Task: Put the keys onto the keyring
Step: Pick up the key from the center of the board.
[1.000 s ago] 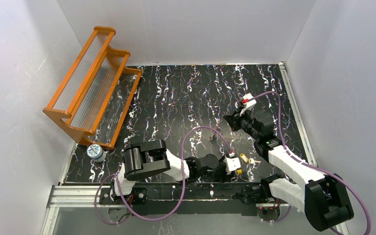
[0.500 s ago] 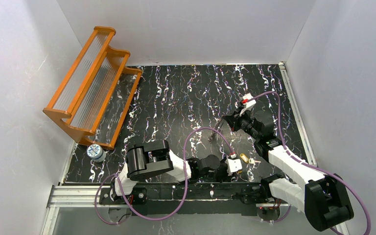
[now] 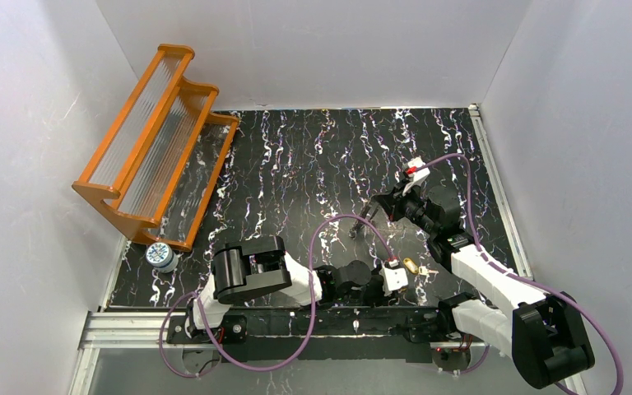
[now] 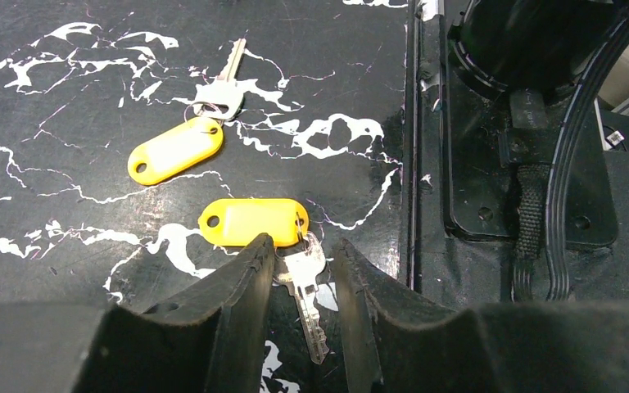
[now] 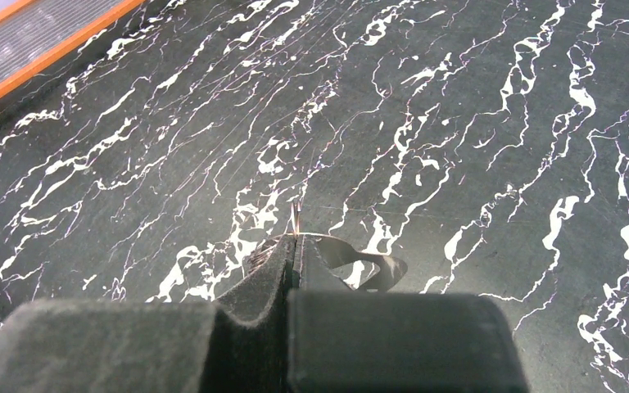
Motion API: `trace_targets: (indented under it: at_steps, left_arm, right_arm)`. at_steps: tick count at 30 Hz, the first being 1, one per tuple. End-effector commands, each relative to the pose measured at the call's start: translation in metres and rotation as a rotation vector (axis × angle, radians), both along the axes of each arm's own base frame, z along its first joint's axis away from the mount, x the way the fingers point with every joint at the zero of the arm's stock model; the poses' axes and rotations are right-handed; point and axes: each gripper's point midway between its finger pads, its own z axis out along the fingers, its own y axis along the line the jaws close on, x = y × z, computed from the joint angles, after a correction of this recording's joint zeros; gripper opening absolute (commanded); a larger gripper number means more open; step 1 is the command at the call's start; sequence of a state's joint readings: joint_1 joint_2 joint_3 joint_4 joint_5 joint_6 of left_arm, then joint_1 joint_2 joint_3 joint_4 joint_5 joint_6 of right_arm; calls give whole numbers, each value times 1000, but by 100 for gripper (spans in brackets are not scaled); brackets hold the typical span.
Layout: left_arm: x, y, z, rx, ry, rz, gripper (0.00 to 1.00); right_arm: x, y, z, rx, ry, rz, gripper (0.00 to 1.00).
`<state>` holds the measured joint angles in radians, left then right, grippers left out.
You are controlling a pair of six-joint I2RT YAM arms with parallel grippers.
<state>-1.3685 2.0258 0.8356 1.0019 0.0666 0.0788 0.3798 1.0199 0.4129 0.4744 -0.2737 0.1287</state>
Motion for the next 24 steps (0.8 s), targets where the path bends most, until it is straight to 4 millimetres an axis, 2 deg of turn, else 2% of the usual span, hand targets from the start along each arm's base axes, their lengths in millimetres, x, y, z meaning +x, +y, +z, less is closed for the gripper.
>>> trace_targets:
  at_steps: [1, 4, 7, 16, 24]
  left_arm:
    - [1, -11, 12, -34, -16, -2, 31]
    - [1, -13, 13, -39, -13, -1, 29]
    - [1, -15, 13, -39, -12, -2, 23]
    - [2, -11, 8, -25, -19, 7, 18]
    - [4, -10, 12, -30, -26, 15, 9]
  right_arm:
    - [0, 4, 15, 35, -54, 21, 1]
    - [0, 4, 15, 35, -52, 23, 1]
    - [0, 4, 15, 36, -52, 23, 1]
    - [-1, 5, 16, 39, -55, 31, 1]
    - [-1, 7, 16, 39, -56, 39, 1]
